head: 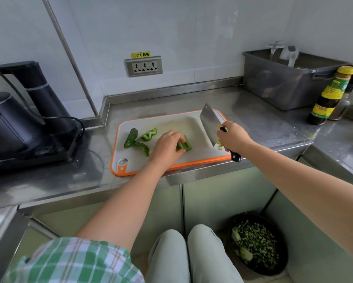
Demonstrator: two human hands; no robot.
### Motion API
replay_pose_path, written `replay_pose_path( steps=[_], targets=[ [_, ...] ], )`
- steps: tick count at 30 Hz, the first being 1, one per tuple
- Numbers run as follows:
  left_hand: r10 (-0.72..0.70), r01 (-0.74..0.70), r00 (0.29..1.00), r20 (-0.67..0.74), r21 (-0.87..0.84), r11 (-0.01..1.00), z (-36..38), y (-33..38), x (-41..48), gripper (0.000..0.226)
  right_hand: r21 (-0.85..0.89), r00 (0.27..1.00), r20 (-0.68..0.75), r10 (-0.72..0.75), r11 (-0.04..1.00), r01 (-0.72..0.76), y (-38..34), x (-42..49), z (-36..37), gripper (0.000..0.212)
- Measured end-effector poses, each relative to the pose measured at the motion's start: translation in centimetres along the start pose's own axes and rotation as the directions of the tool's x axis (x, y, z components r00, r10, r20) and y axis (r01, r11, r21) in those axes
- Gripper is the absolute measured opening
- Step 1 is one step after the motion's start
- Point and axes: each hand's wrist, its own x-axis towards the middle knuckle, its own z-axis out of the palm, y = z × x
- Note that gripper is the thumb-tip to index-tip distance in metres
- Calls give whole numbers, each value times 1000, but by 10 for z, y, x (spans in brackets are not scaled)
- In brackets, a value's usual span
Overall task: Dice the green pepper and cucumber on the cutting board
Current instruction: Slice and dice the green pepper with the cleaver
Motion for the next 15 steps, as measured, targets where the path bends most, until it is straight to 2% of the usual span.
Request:
replay_pose_path(
  steps=[3,6,8,11,13,15],
  targets=[
    [-33,33,999,2,-48,998,2,1,-2,54,116,997,63,-50,992,43,-7,-3,5,8],
    [-133,132,991,9,40,990,4,-1,-4,72,27,991,110,-78,997,75,-12,-9,13,13],
    [-204,204,979,-12,77,976,5,-3,-5,65,-60,988,134,-77,995,85,-16,-11,16,17],
    [-318,317,948,-24,-40,948,6,-2,-1,33,-178,981,181,-67,979,99,-25,-13,15,16],
    [-404,403,915,11,-100,910,6,1,7,32,-227,970,238,-49,968,105,-32,-14,17,13],
    [-444,448,894,59,-78,891,6,4,14,30,-242,962,270,-29,965,97,-35,-13,20,6]
  ],
)
